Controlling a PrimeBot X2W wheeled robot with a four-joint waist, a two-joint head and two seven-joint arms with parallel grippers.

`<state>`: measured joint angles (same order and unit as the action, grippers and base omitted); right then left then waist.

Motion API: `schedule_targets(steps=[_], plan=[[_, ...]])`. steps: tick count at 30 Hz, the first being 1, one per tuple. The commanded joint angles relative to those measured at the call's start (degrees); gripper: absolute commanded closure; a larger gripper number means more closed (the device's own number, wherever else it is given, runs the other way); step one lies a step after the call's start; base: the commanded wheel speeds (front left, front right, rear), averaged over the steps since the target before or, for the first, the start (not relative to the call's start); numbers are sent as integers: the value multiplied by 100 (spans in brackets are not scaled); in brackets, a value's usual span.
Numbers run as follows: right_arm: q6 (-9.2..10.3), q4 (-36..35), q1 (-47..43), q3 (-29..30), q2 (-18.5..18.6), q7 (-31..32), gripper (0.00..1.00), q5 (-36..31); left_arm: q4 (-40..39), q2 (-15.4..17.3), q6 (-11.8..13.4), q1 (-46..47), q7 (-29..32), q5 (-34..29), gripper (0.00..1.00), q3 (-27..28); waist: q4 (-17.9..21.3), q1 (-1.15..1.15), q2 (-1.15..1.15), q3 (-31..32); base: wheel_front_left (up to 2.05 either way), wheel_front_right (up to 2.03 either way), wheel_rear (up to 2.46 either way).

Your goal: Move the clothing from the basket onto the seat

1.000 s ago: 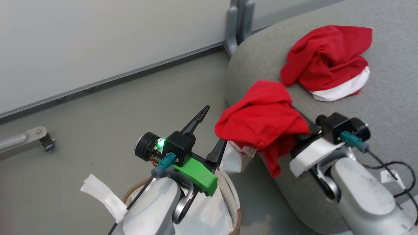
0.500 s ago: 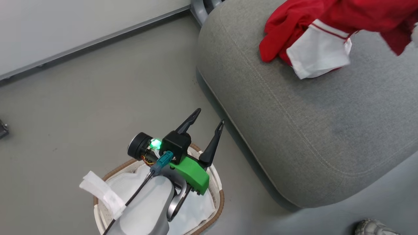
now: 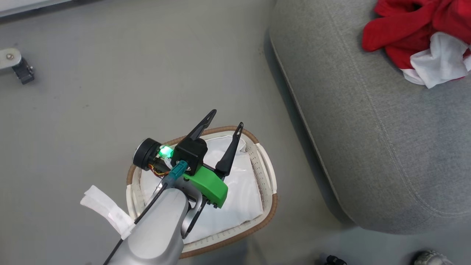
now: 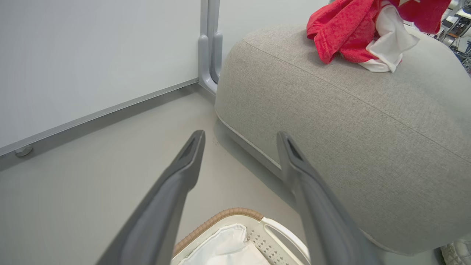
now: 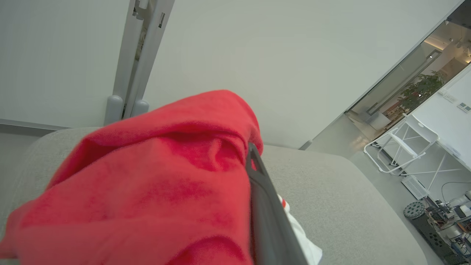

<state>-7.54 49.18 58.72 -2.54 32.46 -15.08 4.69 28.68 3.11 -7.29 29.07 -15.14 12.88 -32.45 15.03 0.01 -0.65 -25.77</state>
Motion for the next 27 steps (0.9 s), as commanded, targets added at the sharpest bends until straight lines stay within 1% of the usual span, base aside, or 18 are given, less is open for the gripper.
schedule_targets(steps=[1, 7, 10, 14, 21, 27], plan=[[10, 65, -232, 177, -68, -12, 0, -18, 19, 37, -15, 58, 0, -72, 0, 40, -320, -1, 65, -314, 0, 0, 0], [10, -132, -998, 792, -380, -12, 0, -126, 77, 49, -20, -82, 0, -82, 0, 250, -212, -1, 65, -169, 0, 0, 0], [9, -359, -1412, 920, -525, -12, 0, -163, 113, 51, -21, -174, 0, -91, 0, 375, -133, -1, 65, -25, 0, 0, 0], [10, -728, -2062, 1076, -621, -12, 0, -108, 155, 42, -23, -308, 0, -99, 0, 550, -33, -1, 65, 210, 0, 0, 0], [9, -1254, -3228, 1123, -824, -12, 0, 26, 218, 21, -1, -662, 0, -71, 0, 961, 8, -1, 65, 656, 0, 0, 0], [9, -1624, -3989, 935, -1156, -12, 0, 234, 231, 0, 50, -995, 0, -21, 0, 1283, -188, -1, 65, 963, 0, 0, 0]])
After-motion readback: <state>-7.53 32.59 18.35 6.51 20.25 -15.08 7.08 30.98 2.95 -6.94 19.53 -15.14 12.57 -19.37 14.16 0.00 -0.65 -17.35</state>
